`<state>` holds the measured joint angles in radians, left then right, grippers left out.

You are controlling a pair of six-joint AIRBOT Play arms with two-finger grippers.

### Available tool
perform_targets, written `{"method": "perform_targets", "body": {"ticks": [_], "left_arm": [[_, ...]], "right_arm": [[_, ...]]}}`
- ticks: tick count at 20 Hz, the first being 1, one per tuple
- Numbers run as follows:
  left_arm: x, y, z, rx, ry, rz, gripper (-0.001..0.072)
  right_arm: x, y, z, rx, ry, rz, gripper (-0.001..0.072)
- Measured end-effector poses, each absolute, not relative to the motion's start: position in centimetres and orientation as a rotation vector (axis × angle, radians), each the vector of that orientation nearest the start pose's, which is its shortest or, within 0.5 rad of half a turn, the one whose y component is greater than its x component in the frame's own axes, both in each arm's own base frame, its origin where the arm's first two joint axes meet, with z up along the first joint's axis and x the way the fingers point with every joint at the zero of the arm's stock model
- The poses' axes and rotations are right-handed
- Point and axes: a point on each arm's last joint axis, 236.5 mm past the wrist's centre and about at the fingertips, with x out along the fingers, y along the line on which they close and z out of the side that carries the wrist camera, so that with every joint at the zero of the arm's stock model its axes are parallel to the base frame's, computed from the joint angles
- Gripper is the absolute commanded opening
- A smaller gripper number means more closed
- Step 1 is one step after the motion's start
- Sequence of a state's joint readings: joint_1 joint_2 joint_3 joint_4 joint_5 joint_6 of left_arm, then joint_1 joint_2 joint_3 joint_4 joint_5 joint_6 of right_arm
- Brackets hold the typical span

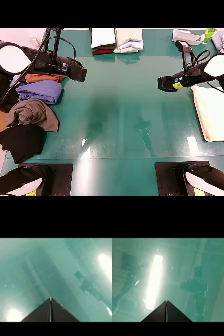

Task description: Fold the shirts.

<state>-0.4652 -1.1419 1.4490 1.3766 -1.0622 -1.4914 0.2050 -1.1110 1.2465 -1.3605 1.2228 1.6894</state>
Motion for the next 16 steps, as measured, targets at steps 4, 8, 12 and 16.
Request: {"method": "perform_targets", "body": {"ticks": [4, 8, 12, 16], "left_arm": [[37.2, -23.1, 19.9, 0.097, 0.756, -0.598, 0.0033], [37.2, -23.1, 19.9, 0.097, 0.756, -0.598, 0.0033], [37.2, -23.1, 19.9, 0.097, 0.756, -0.599, 0.0032], [38.2, -22.7, 20.5, 0.127, 0.705, -0.577, 0.0561]], "right_arm": [[36.1, 12.3, 10.5, 0.17, 1.113, 0.26, 0.002], [36.1, 12.4, 10.5, 0.172, 1.111, 0.261, 0.002], [36.2, 12.4, 10.6, 0.173, 1.108, 0.261, 0.0021], [36.2, 12.4, 10.6, 0.173, 1.108, 0.261, 0.002]]}}
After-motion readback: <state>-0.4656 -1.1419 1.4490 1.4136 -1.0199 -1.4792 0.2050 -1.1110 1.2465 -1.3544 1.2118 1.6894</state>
